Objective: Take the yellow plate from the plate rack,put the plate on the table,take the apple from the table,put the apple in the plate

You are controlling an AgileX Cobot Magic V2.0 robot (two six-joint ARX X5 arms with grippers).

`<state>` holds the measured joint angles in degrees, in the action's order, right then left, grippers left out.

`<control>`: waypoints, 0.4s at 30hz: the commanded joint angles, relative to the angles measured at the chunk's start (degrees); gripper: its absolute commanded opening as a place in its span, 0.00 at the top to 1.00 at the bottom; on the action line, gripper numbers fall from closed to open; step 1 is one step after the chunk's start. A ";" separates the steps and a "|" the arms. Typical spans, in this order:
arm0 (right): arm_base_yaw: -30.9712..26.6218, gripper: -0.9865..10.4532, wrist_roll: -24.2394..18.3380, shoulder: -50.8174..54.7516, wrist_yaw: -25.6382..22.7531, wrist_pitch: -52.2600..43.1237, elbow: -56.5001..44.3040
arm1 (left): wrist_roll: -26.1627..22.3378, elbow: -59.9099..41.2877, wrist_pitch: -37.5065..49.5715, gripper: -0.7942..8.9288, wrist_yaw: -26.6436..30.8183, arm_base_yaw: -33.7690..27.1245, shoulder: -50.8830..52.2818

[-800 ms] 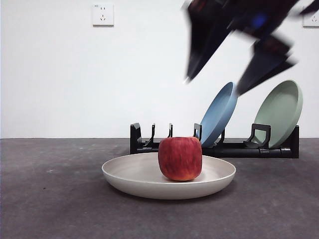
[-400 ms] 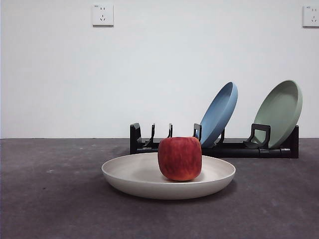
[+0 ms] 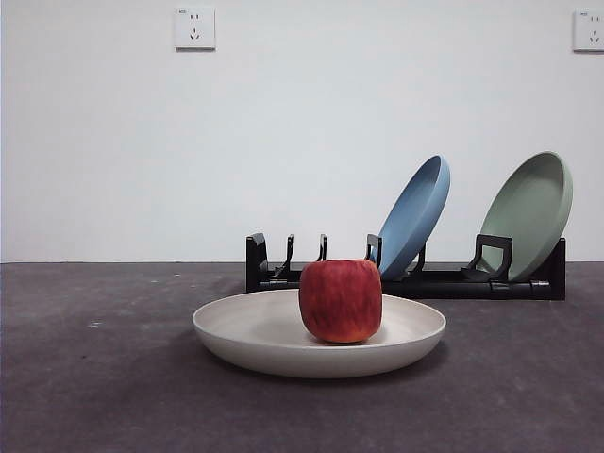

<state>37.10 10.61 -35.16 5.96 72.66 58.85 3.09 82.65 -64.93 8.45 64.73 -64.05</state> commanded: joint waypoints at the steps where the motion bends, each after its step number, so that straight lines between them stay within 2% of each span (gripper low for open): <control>1: 0.11 0.91 0.52 0.17 -0.11 -0.20 -0.17 | 0.39 -0.42 -0.22 0.93 0.07 -0.04 -0.02; 12: 0.11 0.91 0.46 0.17 -0.15 -0.17 -0.17 | 0.35 -0.42 -0.24 0.92 0.44 -0.07 -0.02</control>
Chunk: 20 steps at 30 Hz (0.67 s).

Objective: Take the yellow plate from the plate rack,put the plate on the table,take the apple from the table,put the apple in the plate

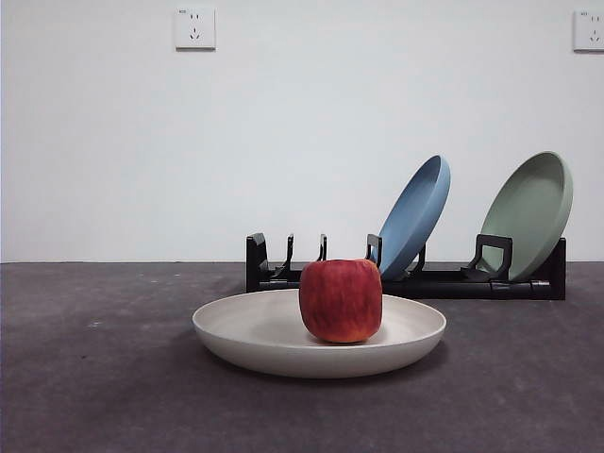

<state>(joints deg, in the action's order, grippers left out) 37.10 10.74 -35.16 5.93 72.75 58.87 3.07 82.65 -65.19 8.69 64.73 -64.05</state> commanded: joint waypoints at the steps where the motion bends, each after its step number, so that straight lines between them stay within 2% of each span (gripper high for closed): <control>1: 0.11 0.91 0.33 0.17 -0.11 -0.26 -0.20 | 0.37 -0.42 0.02 0.92 0.20 -0.07 -0.02; 10: 0.11 0.91 0.33 0.17 -0.11 -0.26 -0.20 | 0.15 -0.42 -0.07 0.92 0.13 0.07 -0.02; 13: 0.11 0.91 0.33 0.17 -0.11 -0.26 -0.20 | -3.58 -0.42 2.21 0.92 3.61 -1.40 0.98; 17: 0.11 0.91 0.33 0.17 -0.13 -0.24 -0.20 | -8.79 -0.50 13.22 0.92 3.85 -8.74 3.72; 20: 0.11 0.91 0.33 0.17 -0.13 -0.26 -0.20 | -11.26 -0.61 21.86 0.92 -2.40 -18.21 6.51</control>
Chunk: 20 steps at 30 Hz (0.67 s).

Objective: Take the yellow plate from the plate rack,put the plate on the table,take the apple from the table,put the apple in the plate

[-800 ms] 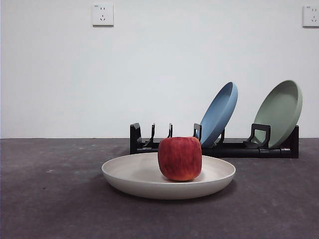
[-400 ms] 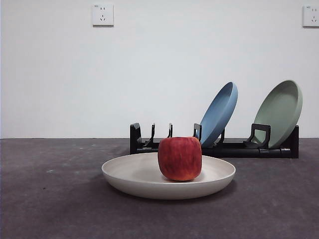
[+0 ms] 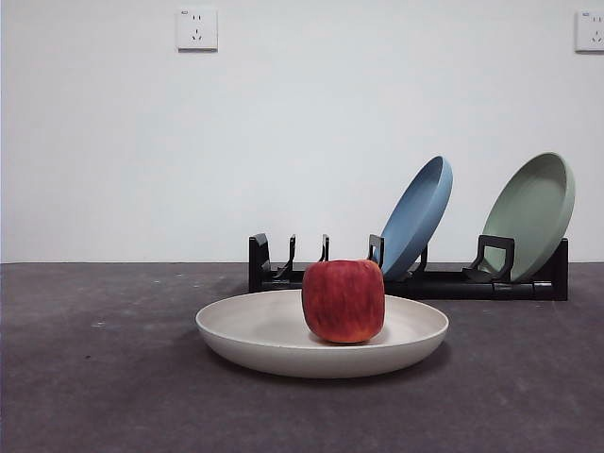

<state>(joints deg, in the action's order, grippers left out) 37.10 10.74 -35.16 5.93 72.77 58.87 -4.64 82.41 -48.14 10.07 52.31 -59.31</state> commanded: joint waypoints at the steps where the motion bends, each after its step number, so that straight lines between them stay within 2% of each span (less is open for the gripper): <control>1: 0.11 0.91 0.33 0.17 -0.13 -0.28 -0.20 | -3.58 -0.46 6.69 0.92 -6.25 -8.94 2.64; 6: 0.11 0.91 0.33 0.17 -0.13 -0.26 -0.20 | -3.56 -4.87 16.11 0.92 -17.70 -26.38 8.63; 9: 0.11 0.91 0.33 0.17 -0.11 -0.26 -0.20 | -3.56 -11.21 21.42 0.92 -19.39 -33.62 13.64; 15: 0.11 0.91 0.33 0.17 -0.13 -0.28 -0.20 | -3.54 -31.36 35.04 0.92 -19.06 -42.23 26.12; 20: 0.11 0.91 0.33 0.17 -0.11 -0.28 -0.20 | -2.58 -49.35 45.31 0.92 -19.08 -46.42 36.26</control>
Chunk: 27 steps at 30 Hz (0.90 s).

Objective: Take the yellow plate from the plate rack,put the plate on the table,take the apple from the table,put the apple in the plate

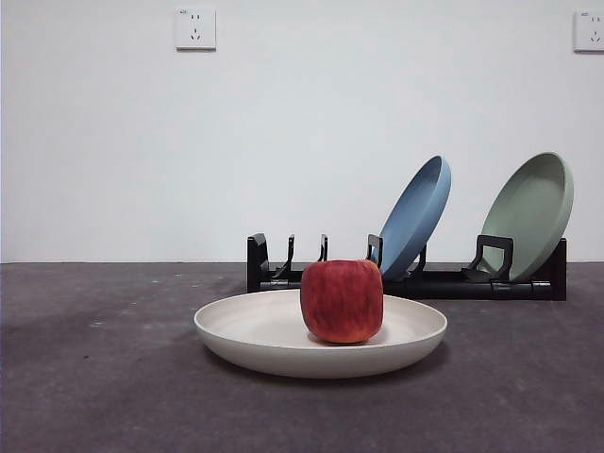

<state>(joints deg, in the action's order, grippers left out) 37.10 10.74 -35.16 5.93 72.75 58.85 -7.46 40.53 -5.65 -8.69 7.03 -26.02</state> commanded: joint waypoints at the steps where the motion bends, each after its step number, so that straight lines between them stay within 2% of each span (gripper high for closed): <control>1: 0.11 0.91 0.33 0.17 -0.13 -0.26 -0.17 | 0.44 -10.84 4.24 0.92 -0.33 -1.73 4.92; 7: 0.11 0.91 0.33 0.17 -0.13 -0.26 -0.17 | 1.75 -25.64 5.05 0.92 -0.33 -4.52 14.88; 13: 0.11 0.91 0.33 0.17 -0.13 -0.26 -0.17 | 1.95 -33.90 4.72 0.92 -0.22 -5.29 20.04; 22: 0.11 0.91 0.33 0.17 -0.13 -0.26 -0.17 | 2.01 -38.58 0.15 0.92 0.11 -5.31 22.25; 27: 0.11 0.91 0.33 0.17 -0.13 -0.26 -0.17 | 4.11 -40.33 -3.26 0.92 0.24 -5.31 25.88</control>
<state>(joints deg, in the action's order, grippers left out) 37.10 10.74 -35.16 5.93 72.77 58.85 -4.43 0.99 -9.02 -8.49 1.93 -0.64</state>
